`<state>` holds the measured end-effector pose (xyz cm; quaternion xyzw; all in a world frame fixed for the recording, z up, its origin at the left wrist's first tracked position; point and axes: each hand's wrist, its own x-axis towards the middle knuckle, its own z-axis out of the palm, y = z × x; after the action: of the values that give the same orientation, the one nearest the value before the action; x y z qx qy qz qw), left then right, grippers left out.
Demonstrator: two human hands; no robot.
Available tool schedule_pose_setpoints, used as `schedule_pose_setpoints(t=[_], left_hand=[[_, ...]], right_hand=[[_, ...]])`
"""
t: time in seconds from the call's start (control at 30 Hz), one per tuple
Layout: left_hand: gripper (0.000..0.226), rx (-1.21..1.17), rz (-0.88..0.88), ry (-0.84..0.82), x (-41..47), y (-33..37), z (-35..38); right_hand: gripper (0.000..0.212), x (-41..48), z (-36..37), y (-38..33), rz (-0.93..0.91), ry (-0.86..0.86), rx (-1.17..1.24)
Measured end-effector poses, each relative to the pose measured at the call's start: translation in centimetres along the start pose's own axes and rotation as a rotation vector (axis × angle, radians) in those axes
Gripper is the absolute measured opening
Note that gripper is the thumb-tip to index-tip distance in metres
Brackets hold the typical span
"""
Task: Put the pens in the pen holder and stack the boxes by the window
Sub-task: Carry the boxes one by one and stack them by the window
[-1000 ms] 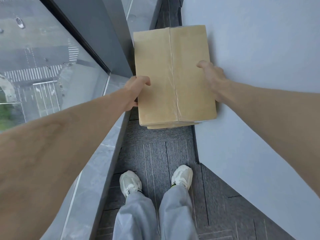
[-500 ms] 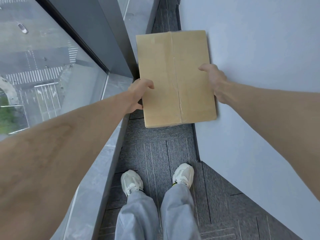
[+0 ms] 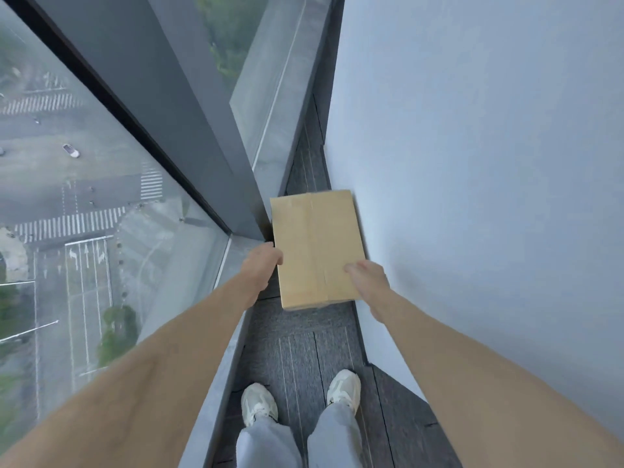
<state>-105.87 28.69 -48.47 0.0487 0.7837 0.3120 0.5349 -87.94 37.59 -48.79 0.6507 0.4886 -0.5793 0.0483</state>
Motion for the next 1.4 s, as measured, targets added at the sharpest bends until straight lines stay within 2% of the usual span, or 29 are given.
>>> schedule_pose_setpoints(t=[0.03, 0.13, 0.17, 0.23, 0.37, 0.5, 0.6, 0.73, 0.97, 1.17, 1.3, 1.4], left_hand=[[0.023, -0.033, 0.000, -0.013, -2.5, 0.9, -0.3], [0.035, -0.143, -0.003, -0.022, -9.8, 2.4, -1.1], [0.030, -0.172, 0.013, -0.030, -12.2, 2.7, -1.5], [0.017, -0.233, 0.056, -0.050, -17.1, 3.3, -2.0], [0.028, -0.342, 0.125, -0.093, -24.8, 2.3, -2.6], [0.028, -0.320, 0.143, -0.150, -28.8, 1.0, -2.9], [0.031, -0.307, 0.129, -0.274, -31.6, 0.3, -1.9], [0.033, -0.173, 0.092, -0.434, -34.1, -2.0, 1.1], [0.034, 0.275, 0.147, -0.762, -41.1, -8.1, 8.8], [0.031, 0.561, 0.169, -0.906, -48.4, -17.2, 14.0], [0.017, 0.636, 0.262, -0.925, -54.7, -23.3, 18.3], [0.010, 0.676, 0.304, -1.001, -60.0, -27.7, 22.6]], right_hand=[[0.053, -2.5, -0.2, -0.8, -0.003, -0.003, 0.033], [0.035, -10.9, -1.6, -2.5, 0.008, 0.027, 0.172], [0.028, -13.6, -2.0, -2.7, 0.009, 0.033, 0.230], [0.028, -19.2, -2.7, -2.6, 0.011, 0.068, 0.347], [0.046, -28.6, -3.3, -1.0, 0.024, 0.173, 0.562], [0.043, -34.2, -3.1, 1.8, -0.033, 0.303, 0.814], [0.039, -37.5, -2.5, 4.6, -0.077, 0.393, 0.938], [0.041, -41.5, -2.3, 9.5, -0.084, 0.526, 1.043], [0.037, -48.9, -2.0, 19.6, -0.064, 0.729, 1.256], [0.030, -56.0, 0.0, 30.6, -0.081, 0.773, 1.386], [0.024, -60.4, 0.5, 38.8, -0.036, 0.947, 1.515], [0.019, -63.9, 0.0, 44.7, -0.007, 1.130, 1.556]])
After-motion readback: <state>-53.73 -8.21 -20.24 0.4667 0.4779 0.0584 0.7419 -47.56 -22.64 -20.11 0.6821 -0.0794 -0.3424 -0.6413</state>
